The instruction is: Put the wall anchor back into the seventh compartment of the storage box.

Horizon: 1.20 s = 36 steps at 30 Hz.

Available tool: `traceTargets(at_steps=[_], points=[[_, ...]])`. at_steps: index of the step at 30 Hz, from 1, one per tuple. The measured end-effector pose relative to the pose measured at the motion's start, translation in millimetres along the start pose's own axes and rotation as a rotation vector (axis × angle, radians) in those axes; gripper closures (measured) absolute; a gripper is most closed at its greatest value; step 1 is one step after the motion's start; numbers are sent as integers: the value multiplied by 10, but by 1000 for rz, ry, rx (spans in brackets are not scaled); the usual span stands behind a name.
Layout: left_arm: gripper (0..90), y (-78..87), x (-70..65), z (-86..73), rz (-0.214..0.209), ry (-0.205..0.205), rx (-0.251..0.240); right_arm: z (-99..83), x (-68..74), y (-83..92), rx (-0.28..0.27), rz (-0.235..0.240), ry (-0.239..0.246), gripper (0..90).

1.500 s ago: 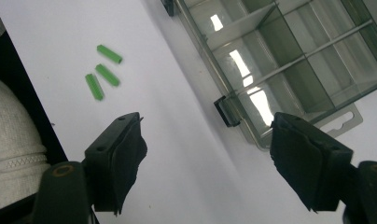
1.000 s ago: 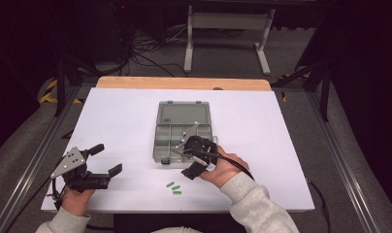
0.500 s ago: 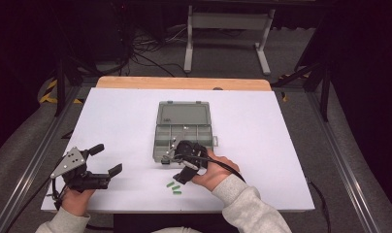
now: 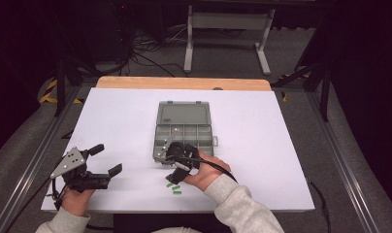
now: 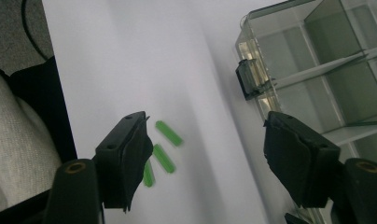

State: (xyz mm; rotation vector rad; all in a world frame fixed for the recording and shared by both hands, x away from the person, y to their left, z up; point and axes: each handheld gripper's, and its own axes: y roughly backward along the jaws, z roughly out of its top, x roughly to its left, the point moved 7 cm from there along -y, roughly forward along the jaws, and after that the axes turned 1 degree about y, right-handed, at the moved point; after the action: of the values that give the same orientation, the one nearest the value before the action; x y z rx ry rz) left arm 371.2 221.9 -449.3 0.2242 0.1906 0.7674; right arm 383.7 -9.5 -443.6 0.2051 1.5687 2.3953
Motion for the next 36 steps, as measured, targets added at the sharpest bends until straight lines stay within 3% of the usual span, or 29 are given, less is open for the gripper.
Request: traceTargets(at_steps=[17, 36], points=[[22, -3, -1, -7, -5, -2, 9, -35, 124, -308, 42, 50, 16, 329], [23, -8, -2, -14, -7, -2, 14, -74, 178, -482, 88, 84, 43, 529]])
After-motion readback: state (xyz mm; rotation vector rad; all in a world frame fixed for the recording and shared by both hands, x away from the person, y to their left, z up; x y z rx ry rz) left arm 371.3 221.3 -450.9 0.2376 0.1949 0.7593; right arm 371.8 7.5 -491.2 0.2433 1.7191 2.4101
